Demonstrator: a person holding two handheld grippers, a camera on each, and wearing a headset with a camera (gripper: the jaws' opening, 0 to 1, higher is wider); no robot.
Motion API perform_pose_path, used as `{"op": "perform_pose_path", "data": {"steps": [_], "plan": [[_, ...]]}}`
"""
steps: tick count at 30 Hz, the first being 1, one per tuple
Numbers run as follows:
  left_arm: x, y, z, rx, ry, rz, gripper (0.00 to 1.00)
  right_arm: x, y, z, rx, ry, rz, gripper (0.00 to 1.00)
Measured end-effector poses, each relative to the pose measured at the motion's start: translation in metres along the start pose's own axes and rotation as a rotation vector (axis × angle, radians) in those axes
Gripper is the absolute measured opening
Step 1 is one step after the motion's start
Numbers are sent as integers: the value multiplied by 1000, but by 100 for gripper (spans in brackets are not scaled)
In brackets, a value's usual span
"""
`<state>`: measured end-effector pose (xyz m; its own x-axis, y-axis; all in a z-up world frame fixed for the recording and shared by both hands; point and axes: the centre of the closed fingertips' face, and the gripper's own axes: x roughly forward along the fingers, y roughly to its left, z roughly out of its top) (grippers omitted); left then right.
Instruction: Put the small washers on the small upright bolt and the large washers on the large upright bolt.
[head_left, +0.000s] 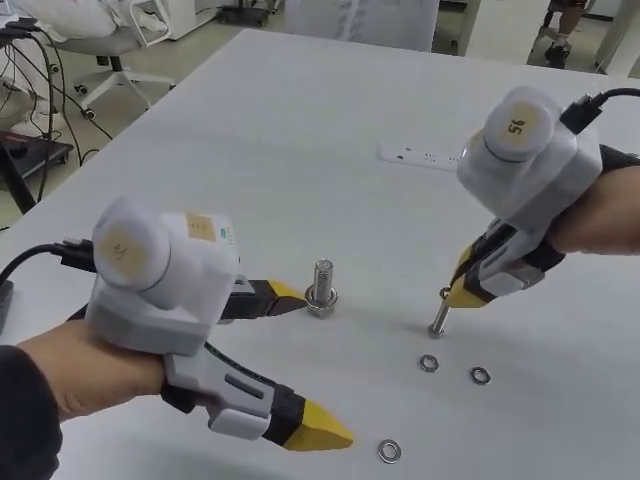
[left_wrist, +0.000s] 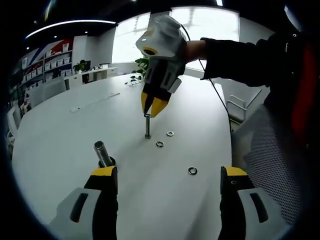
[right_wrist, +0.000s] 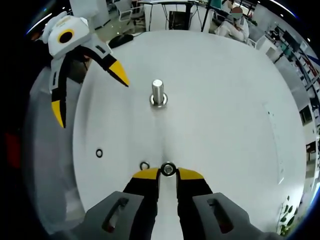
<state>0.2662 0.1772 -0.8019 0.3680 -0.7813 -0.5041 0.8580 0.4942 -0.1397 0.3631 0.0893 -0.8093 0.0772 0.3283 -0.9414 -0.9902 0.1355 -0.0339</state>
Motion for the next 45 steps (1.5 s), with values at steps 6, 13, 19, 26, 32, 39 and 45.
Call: {"op": "perform_pose_path", "data": {"steps": [6, 13, 19, 26, 32, 39, 45], "plan": [[-1, 1, -1, -3, -1, 3, 84, 3, -1, -2, 1, 6, 5, 14], [-2, 2, -2, -7, -1, 6, 84, 7, 0, -2, 6, 7, 10, 14], [-3, 3, -2, -9, -1, 7, 84, 14, 0, -4, 5, 15, 11, 14], [-3, 4, -1, -12, -3, 11, 84, 24, -1, -7, 16, 13, 19, 14], [-3, 6, 0, -13, -4, 15, 84, 36, 0, -10, 20, 13, 25, 14], [-3, 4, -2, -14, 1, 13, 84, 46, 1, -16, 34, 8, 25, 14], [-3, 4, -3, -13, 5, 14, 84, 51, 1, -18, 39, 0, 23, 14]]}}
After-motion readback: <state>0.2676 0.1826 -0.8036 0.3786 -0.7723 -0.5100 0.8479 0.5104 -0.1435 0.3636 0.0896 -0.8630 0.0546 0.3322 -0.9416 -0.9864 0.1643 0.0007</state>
